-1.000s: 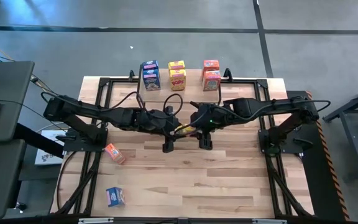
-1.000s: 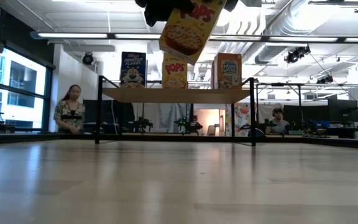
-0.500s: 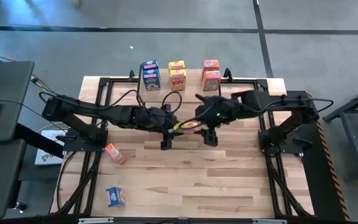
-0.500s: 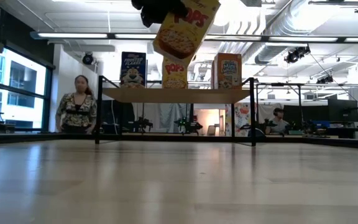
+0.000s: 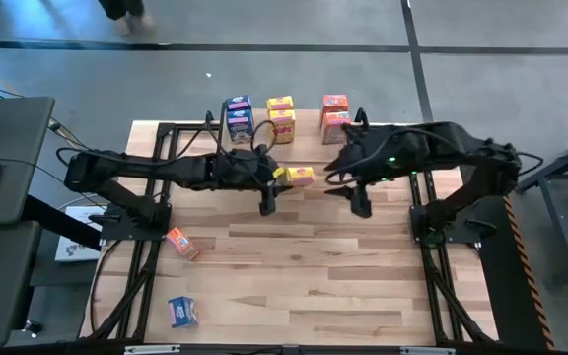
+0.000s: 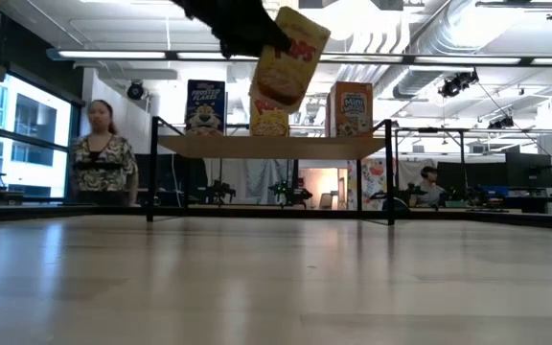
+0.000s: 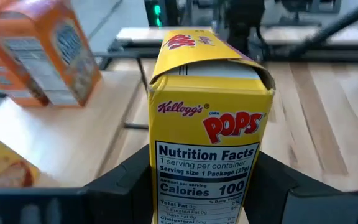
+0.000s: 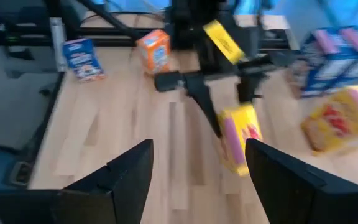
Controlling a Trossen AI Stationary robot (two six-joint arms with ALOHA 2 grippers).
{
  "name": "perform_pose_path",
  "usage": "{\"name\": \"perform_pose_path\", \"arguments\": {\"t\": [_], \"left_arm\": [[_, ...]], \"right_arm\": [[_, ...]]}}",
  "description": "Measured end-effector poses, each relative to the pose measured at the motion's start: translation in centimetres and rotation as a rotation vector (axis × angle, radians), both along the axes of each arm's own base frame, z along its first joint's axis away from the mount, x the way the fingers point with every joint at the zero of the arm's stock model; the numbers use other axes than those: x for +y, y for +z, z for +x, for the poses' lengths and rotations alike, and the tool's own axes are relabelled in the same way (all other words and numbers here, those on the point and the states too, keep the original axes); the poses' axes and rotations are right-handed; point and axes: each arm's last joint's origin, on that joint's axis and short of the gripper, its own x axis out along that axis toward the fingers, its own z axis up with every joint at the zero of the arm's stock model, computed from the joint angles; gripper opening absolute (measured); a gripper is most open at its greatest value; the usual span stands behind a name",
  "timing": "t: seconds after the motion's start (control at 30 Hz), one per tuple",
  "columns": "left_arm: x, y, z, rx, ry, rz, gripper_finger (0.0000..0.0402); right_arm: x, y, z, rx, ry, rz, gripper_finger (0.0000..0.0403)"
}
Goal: Stack cereal on shelf
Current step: Put the yellow cereal box and aligned with the other yellow cereal boxes on the shelf
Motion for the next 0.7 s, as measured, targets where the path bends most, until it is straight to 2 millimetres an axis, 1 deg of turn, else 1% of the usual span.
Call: {"name": "perform_pose_path", "arguments": {"t": [0.17,0.27,0.33,0.47,0.57,0.7], "left_arm": [[1.5,-0.5,-1.6,-0.106,0.02,-0.011,0.0174],[2.4,-0.7,-2.7,-0.171,0.055,-0.005,0.0174],[3.2,-0.7,-3.2,-0.242,0.069,0.002,0.0174],[4.4,-1.7,-3.8,-0.314,0.041,-0.034,0.0174],[5.4,-2.2,-3.8,-0.33,0.054,-0.056,0.0174],[6.2,-3.4,-3.6,-0.295,0.07,-0.068,0.0174]], "right_arm": [[-0.5,0.2,-2.9,-0.043,-0.04,-0.024,0.0248],[-0.5,-0.2,-4.1,-0.103,-0.034,-0.015,0.0248],[-0.6,-1.0,-4.8,-0.131,-0.028,-0.015,0.0248],[-0.9,-3.0,-6.1,-0.167,-0.03,-0.021,0.0248],[-1.0,-4.8,-6.9,-0.208,-0.031,-0.016,0.0248],[-1.0,-7.4,-7.8,-0.293,-0.025,-0.002,0.0248]]}}
